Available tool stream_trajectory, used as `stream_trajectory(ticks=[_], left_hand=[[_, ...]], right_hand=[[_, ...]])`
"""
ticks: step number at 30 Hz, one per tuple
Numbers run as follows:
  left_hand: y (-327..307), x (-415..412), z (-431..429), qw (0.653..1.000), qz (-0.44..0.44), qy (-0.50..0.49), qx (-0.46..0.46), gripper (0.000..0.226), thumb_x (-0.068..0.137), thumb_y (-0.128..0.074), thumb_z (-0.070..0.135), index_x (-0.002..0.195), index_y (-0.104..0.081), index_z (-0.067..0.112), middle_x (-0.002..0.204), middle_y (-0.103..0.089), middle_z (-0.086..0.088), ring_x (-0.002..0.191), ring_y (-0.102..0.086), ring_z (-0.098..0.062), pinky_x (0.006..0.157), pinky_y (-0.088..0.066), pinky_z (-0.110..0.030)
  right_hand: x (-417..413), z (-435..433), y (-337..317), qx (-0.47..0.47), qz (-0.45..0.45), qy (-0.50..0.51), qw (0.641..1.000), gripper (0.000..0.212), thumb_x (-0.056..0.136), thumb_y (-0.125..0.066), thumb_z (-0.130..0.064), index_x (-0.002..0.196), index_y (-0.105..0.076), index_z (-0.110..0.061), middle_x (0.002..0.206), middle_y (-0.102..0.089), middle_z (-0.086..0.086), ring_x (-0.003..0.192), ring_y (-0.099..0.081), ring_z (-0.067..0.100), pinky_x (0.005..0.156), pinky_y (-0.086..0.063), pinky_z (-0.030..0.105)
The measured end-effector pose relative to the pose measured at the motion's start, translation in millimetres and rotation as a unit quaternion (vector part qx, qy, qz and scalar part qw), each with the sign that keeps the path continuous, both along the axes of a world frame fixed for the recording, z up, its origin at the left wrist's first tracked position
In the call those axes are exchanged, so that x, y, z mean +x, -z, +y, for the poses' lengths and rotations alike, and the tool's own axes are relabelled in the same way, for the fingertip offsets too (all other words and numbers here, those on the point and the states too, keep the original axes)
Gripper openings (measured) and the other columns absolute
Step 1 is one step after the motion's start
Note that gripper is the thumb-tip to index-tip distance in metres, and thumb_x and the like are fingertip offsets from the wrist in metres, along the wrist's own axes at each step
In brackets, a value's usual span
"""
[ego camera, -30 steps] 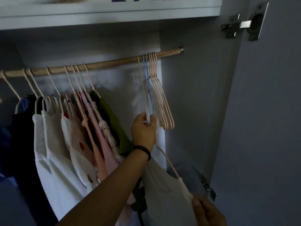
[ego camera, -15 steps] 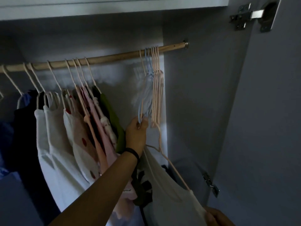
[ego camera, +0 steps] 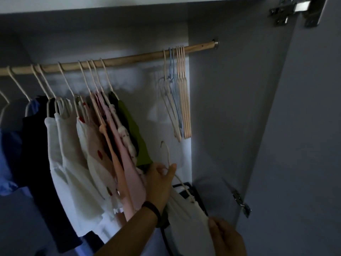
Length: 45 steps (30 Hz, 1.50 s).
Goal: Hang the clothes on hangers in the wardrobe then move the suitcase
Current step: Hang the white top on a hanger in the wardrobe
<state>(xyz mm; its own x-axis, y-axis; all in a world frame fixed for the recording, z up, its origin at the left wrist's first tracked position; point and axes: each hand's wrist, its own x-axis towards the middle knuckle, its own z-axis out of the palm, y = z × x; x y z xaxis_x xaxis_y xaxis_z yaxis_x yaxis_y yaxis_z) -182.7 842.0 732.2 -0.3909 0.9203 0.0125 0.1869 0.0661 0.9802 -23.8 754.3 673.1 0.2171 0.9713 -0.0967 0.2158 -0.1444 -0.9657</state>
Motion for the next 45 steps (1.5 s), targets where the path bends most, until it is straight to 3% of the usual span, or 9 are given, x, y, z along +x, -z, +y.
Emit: stream_trajectory(ticks=[4,8,14,21,26,30,38,42,45], left_hand=[[0,16,-11,0.997,-0.025,0.038,-0.057,0.039,0.08,-0.069,0.043,0.098,-0.054,0.012,0.096,-0.06,-0.007,0.086,-0.058,-0.017,0.073,-0.045,-0.024],[-19,26,-10,0.995,-0.066,0.065,-0.044,0.026,0.083,-0.069,0.036,0.084,-0.059,0.012,0.08,-0.061,-0.001,0.074,-0.059,-0.014,0.069,-0.049,-0.023],[-65,22,12,0.992,-0.077,0.095,0.037,0.017,0.09,-0.061,0.018,0.099,-0.067,0.005,0.074,-0.061,0.004,0.062,-0.056,0.001,0.056,-0.045,-0.007],[-123,18,36,0.985,-0.091,0.09,0.113,0.021,0.092,-0.059,0.016,0.073,-0.063,0.024,0.075,-0.06,0.0,0.072,-0.055,-0.01,0.062,-0.046,-0.013],[-158,8,50,0.982,-0.112,0.073,0.131,0.012,0.093,-0.057,0.018,0.084,-0.066,0.02,0.072,-0.06,0.001,0.065,-0.052,-0.008,0.053,-0.045,-0.012],[-176,-5,68,0.987,-0.103,0.044,0.119,0.013,0.094,-0.055,0.017,0.094,-0.068,0.012,0.077,-0.061,-0.001,0.068,-0.054,-0.01,0.056,-0.045,-0.015],[-180,-52,107,0.991,-0.107,-0.034,0.078,0.03,0.093,-0.052,0.003,0.063,-0.053,0.008,0.056,-0.045,-0.009,0.05,-0.043,-0.018,0.038,-0.036,-0.013],[-166,-66,116,0.989,-0.11,-0.057,0.076,0.026,0.09,-0.049,-0.005,0.068,-0.059,0.004,0.072,-0.058,-0.017,0.062,-0.053,-0.025,0.055,-0.044,-0.022],[-158,-69,111,0.99,-0.099,-0.061,0.081,0.027,0.091,-0.048,-0.005,0.07,-0.061,0.005,0.083,-0.06,-0.02,0.074,-0.055,-0.026,0.07,-0.044,-0.032]], right_hand=[[-18,14,-13,0.06,0.002,-0.002,0.998,0.04,0.087,-0.062,-0.016,0.061,-0.059,-0.046,0.056,-0.063,-0.02,0.064,-0.057,-0.018,0.06,-0.041,0.002],[-35,30,-38,0.101,0.015,-0.026,0.994,0.018,0.094,-0.051,-0.022,0.085,-0.066,-0.025,0.087,-0.068,-0.003,0.085,-0.062,0.009,0.076,-0.045,0.022],[-41,56,-71,0.181,0.065,-0.023,0.981,0.021,0.094,-0.05,-0.016,0.081,-0.066,-0.02,0.073,-0.066,-0.005,0.07,-0.059,-0.001,0.06,-0.043,0.008],[-44,90,-131,0.273,0.126,-0.053,0.952,0.025,0.094,-0.052,-0.012,0.077,-0.069,-0.018,0.068,-0.067,-0.003,0.062,-0.058,-0.001,0.056,-0.044,0.011],[-56,114,-159,0.316,0.148,-0.083,0.933,0.022,0.088,-0.052,-0.03,0.081,-0.068,-0.017,0.075,-0.069,0.002,0.07,-0.061,0.008,0.067,-0.05,0.023],[-71,140,-173,0.312,0.14,-0.112,0.933,0.024,0.097,-0.049,-0.021,0.083,-0.066,-0.011,0.076,-0.064,0.01,0.07,-0.058,0.014,0.068,-0.049,0.029],[-119,189,-177,0.287,0.116,-0.164,0.937,0.029,0.097,-0.047,-0.014,0.072,-0.06,-0.007,0.064,-0.053,-0.002,0.056,-0.047,-0.003,0.058,-0.039,0.012],[-133,195,-162,0.278,0.113,-0.173,0.938,0.028,0.097,-0.047,-0.013,0.088,-0.062,0.008,0.078,-0.06,0.009,0.061,-0.049,-0.003,0.06,-0.04,0.007],[-136,190,-155,0.265,0.114,-0.197,0.937,0.025,0.097,-0.048,-0.015,0.09,-0.065,0.002,0.083,-0.064,0.009,0.067,-0.051,0.002,0.063,-0.041,0.006]])
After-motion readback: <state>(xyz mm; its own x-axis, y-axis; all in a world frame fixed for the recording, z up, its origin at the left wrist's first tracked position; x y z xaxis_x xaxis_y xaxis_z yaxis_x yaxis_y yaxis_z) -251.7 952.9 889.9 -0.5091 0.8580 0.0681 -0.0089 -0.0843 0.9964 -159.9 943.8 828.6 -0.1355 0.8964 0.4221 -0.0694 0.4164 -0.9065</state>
